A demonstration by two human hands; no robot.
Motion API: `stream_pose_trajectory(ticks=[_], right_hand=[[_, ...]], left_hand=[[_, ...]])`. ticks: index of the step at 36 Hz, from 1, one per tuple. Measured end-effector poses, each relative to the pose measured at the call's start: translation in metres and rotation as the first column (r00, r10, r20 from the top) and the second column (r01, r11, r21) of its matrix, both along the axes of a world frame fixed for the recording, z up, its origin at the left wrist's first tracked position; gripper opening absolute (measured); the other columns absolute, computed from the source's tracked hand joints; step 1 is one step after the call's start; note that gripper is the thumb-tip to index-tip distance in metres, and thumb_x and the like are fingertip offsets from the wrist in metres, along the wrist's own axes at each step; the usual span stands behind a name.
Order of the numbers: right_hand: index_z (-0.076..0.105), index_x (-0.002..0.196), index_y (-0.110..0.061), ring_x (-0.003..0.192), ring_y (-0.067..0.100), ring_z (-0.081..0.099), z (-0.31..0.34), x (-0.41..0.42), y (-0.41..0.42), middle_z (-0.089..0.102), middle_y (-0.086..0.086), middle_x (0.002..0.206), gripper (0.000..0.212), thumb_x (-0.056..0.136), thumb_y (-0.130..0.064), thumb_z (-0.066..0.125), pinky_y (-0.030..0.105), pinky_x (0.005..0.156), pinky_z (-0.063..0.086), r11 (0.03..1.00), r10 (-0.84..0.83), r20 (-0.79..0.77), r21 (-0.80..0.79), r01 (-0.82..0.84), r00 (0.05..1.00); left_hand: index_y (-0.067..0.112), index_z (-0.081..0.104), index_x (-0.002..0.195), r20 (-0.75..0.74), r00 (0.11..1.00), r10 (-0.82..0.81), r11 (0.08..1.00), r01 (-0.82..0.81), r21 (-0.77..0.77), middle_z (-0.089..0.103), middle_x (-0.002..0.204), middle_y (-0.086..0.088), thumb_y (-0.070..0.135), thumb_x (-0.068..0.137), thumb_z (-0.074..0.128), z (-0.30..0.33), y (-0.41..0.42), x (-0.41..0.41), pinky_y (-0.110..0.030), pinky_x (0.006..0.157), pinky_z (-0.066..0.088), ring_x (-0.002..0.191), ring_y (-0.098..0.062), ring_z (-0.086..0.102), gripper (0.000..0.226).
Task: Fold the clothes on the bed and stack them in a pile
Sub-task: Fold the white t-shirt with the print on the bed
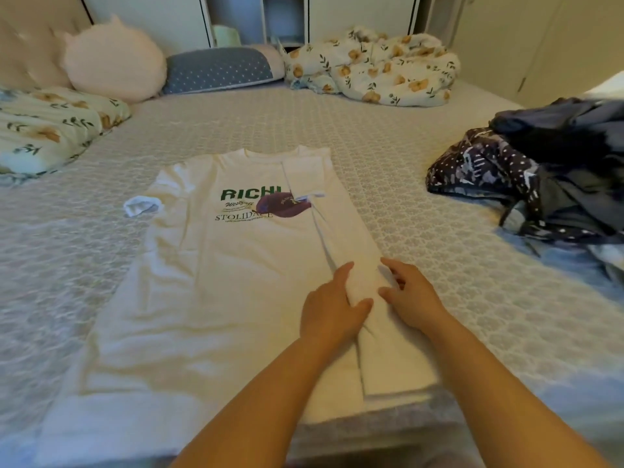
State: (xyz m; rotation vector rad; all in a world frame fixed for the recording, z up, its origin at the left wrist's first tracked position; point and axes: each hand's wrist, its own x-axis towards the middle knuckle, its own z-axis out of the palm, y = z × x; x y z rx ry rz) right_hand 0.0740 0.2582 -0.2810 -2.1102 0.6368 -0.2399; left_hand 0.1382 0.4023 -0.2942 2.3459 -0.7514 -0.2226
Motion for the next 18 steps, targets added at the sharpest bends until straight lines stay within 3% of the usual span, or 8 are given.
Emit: stream_pose_trajectory(ticks=[3,6,10,13,15,18], right_hand=[[0.040,0.142,-0.023,0.099,0.017,0.056,0.007,-0.028,0.002,0.058,0.002,0.118,0.056,0.091,-0.018,0.061,0.024,0.077,0.042,0.987,-0.068,-0.055,0.139,0.075,0.996],[0.035,0.144,-0.025,0.091,0.018,0.055,0.013,-0.050,0.005,0.056,0.002,0.112,0.056,0.093,-0.029,0.058,0.026,0.067,0.042,0.994,-0.048,-0.145,0.091,0.062,0.988],[0.032,0.145,-0.022,0.108,0.023,0.055,0.018,-0.068,0.019,0.051,0.007,0.136,0.057,0.094,-0.030,0.055,0.025,0.077,0.039,1.000,0.030,-0.216,0.016,-0.027,0.976],[0.036,0.143,-0.020,0.117,0.026,0.053,0.017,-0.080,0.025,0.051,0.007,0.137,0.054,0.094,-0.026,0.056,0.025,0.082,0.038,0.999,-0.008,-0.196,-0.037,0.001,0.981],[0.039,0.141,-0.021,0.110,0.026,0.056,0.015,-0.088,0.029,0.055,0.010,0.132,0.051,0.093,-0.024,0.057,0.025,0.078,0.038,0.997,-0.068,-0.179,-0.046,0.060,0.981],[0.039,0.141,-0.021,0.108,0.026,0.056,0.016,-0.093,0.036,0.057,0.010,0.128,0.055,0.091,-0.026,0.062,0.027,0.078,0.040,0.987,-0.061,-0.259,-0.159,0.019,0.964]], left_hand=[[0.041,0.027,0.141,-0.073,0.996,0.060,0.998,-0.059,0.018,0.066,0.112,-0.003,0.051,0.084,0.057,0.003,0.002,-0.023,-0.035,0.080,0.050,0.102,-0.027,0.062,0.064],[0.039,0.038,0.130,-0.163,0.981,0.103,0.988,-0.121,-0.099,0.064,0.104,0.000,0.047,0.087,0.057,0.007,0.005,-0.043,-0.031,0.074,0.048,0.098,-0.026,0.062,0.048],[0.036,0.045,0.119,-0.246,0.965,0.092,0.955,-0.155,-0.251,0.060,0.103,0.001,0.037,0.095,0.052,0.015,0.005,-0.060,-0.026,0.064,0.036,0.080,-0.015,0.052,0.026],[0.034,0.052,0.107,-0.295,0.950,0.106,0.957,-0.178,-0.229,0.062,0.115,-0.001,0.032,0.095,0.052,0.016,0.009,-0.067,-0.023,0.067,0.034,0.088,-0.017,0.053,0.012],[0.033,0.054,0.098,-0.231,0.965,0.124,0.975,-0.162,-0.151,0.063,0.114,-0.002,0.033,0.094,0.053,0.015,0.014,-0.075,-0.024,0.067,0.033,0.097,-0.021,0.057,0.004],[0.032,0.054,0.110,0.038,0.998,0.056,0.995,-0.059,0.082,0.060,0.107,-0.006,0.041,0.094,0.049,0.008,0.021,-0.084,-0.029,0.070,0.041,0.097,-0.027,0.059,0.020]])
